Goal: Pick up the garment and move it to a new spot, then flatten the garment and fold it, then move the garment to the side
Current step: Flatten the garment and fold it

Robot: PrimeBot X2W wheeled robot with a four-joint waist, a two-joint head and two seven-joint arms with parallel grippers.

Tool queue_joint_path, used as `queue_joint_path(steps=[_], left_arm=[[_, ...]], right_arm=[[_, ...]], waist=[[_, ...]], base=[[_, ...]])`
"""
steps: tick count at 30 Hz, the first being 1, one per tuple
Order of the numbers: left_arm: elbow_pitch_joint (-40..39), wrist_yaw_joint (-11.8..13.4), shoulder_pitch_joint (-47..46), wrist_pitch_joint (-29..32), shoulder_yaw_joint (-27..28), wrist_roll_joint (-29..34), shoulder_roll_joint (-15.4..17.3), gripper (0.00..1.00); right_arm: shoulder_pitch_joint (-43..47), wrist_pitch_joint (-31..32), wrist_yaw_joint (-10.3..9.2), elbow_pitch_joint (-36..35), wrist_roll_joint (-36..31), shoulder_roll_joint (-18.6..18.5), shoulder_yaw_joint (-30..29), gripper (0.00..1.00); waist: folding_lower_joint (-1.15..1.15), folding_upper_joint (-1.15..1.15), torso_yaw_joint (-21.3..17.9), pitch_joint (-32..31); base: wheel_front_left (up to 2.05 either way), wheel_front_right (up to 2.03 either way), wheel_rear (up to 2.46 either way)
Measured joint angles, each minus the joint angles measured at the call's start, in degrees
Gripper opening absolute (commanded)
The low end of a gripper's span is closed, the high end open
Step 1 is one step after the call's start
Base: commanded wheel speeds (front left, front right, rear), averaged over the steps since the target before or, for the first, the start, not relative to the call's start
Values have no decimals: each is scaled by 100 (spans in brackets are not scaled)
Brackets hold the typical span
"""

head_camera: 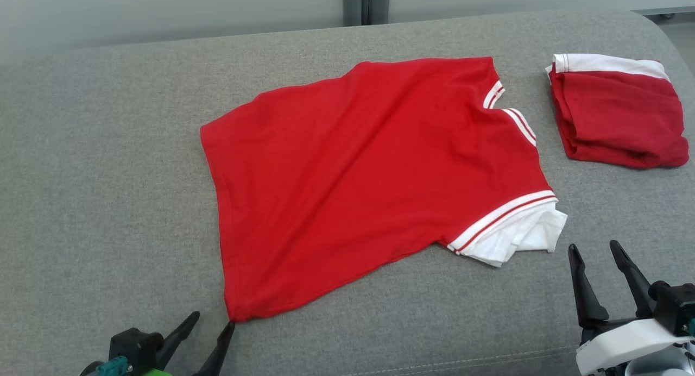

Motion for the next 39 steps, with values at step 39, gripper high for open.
queue_joint_path(steps=[39], left_arm=[[-926, 472, 180, -280, 712, -409, -673, 100]], right_arm=[[-27, 213, 260, 505, -257, -341, -43, 100]], waist=[[0, 0, 216, -119]], base=[[0, 0, 0]])
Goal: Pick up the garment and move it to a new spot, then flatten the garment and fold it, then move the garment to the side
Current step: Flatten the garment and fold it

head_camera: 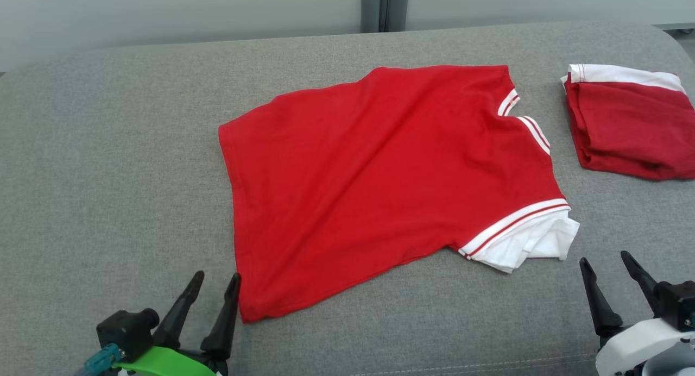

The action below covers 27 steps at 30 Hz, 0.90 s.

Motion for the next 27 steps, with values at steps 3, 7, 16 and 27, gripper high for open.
queue_joint_path(steps=[3, 7, 16, 27], left_arm=[[-62, 15, 69, 140, -131, -84, -37, 100], [-160, 43, 92, 408, -254, -220, -86, 100], [-204, 101, 81, 936, -356, -227, -1, 100], [-359, 178, 82, 1256, -452, -290, 44, 100]], right_arm=[[-162, 102, 44, 92, 3, -44, -2, 100], [-487, 254, 102, 167, 8, -47, 9, 100], [-1011, 378, 202, 460, 9, -56, 31, 100], [-1131, 394, 296, 821, 63, 13, 132, 100]], waist=[[0, 0, 5, 72], [0, 0, 15, 218], [0, 0, 55, 607], [0, 0, 90, 704]], base=[[0, 0, 0], [0, 0, 0], [0, 0, 0], [0, 0, 0]])
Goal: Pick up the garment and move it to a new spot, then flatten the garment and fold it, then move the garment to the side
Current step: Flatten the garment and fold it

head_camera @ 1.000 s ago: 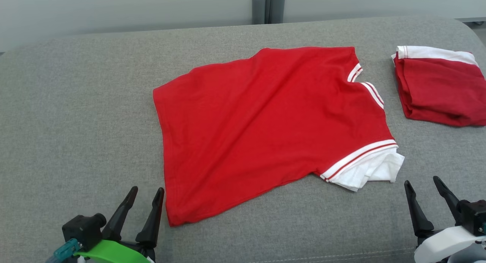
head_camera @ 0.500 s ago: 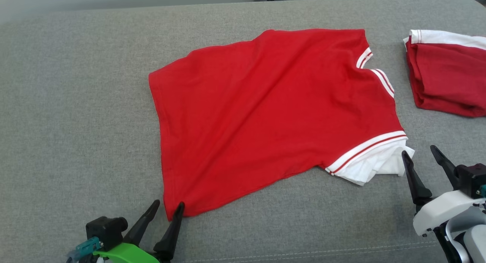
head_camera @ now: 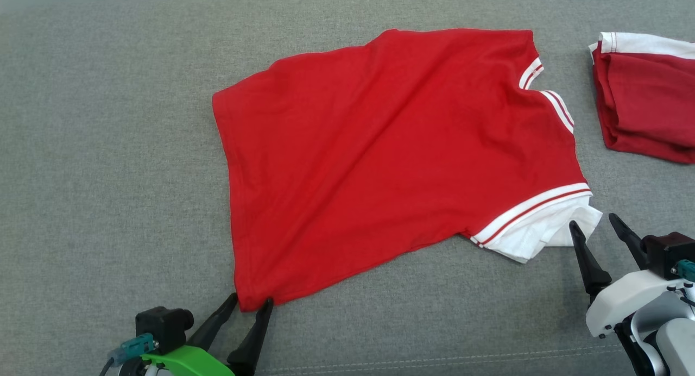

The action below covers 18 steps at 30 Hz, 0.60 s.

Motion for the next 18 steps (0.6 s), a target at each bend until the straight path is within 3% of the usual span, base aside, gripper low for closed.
queue_joint_path(steps=[2, 5, 15, 18], left_arm=[[-16, 0, 0, 37, -12, -8, 1, 93], [-35, 15, 0, 118, -22, -14, 24, 70], [-177, 60, -1, 214, -27, -63, 68, 49], [-197, 64, -1, 257, -29, -63, 68, 49]], right_arm=[[-27, -1, 29, 59, 0, 20, 14, 100], [-37, -1, 59, 165, 5, 60, 33, 100], [-256, -3, 153, 468, 68, 159, 98, 100], [-304, -10, 177, 566, 101, 205, 120, 100]], waist=[[0, 0, 0, 7], [0, 0, 0, 16], [0, 0, 5, 38], [0, 0, 12, 50]], base=[[0, 0, 0], [0, 0, 0], [0, 0, 0], [0, 0, 0]])
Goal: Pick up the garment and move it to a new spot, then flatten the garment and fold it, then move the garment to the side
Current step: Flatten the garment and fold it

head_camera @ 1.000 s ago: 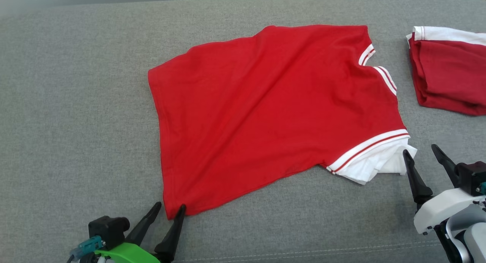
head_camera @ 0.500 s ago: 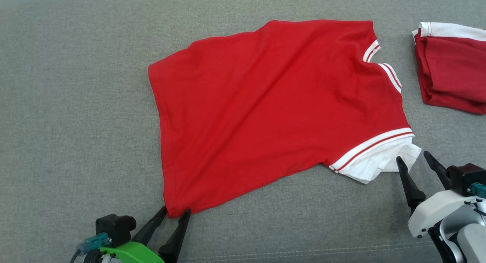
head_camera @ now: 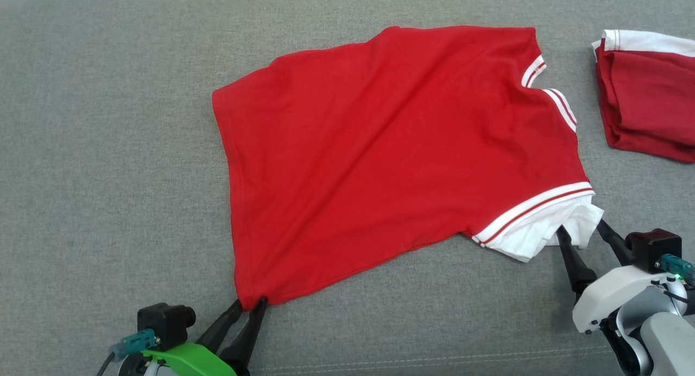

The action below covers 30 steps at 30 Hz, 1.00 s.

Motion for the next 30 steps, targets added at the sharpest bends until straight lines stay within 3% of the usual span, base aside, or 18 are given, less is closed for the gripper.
queue_joint_path(steps=[3, 6, 7, 8, 9, 10, 11, 12, 20, 25, 30], left_arm=[[-12, 2, -1, 0, 0, 0, 0, 48], [-24, 4, -1, 9, 0, 0, 0, 47], [-26, 5, -2, 25, 0, 0, 0, 45], [-26, 7, -2, 36, 0, 0, 1, 42], [-25, 8, -2, 51, 0, 0, 1, 40], [-26, 8, -3, 51, 0, -1, 1, 33], [-26, 8, -2, 58, -1, -2, 1, 27], [-26, 8, -2, 85, -7, -9, 1, 0], [-127, -10, -54, 234, 89, -235, 78, 0], [-501, -15, -641, 310, 713, -142, 788, 0], [-1018, -23, -744, 541, 1031, -265, 1112, 0]], right_arm=[[-79, -43, 21, 52, 0, 53, 5, 100], [-119, -52, 24, 131, 0, 62, 18, 87], [-141, -55, 24, 160, 0, 62, 19, 73], [-168, -85, 30, 183, 0, 62, 19, 44], [-187, -100, 65, 194, 0, 62, 19, 35], [-200, -103, 75, 203, 1, 64, 20, 9], [-216, -123, 76, 222, 2, 69, 21, 0], [-231, -148, 88, 231, 5, 70, 25, 0], [-480, -327, 332, 32, 335, 134, -100, 0], [-1263, -348, 531, -757, 560, -89, -197, 0], [-1617, -308, 588, -1773, 1181, -348, -411, 0]], waist=[[0, 0, 10, 13], [0, 0, 20, 24], [0, 0, 21, 27], [0, 0, 21, 30], [0, 0, 20, 30], [0, 0, 18, 31], [0, 0, 15, 31], [0, 0, 10, 32], [0, 0, -32, -1], [0, 0, -102, -109], [0, 0, -229, -263]], base=[[0, 0, 0], [0, 0, 0], [0, 0, 0], [0, 0, 0], [0, 0, 0], [0, 0, 0], [0, 0, 0], [0, 0, 0], [0, 0, 0], [0, 0, 0], [0, 0, 0]])
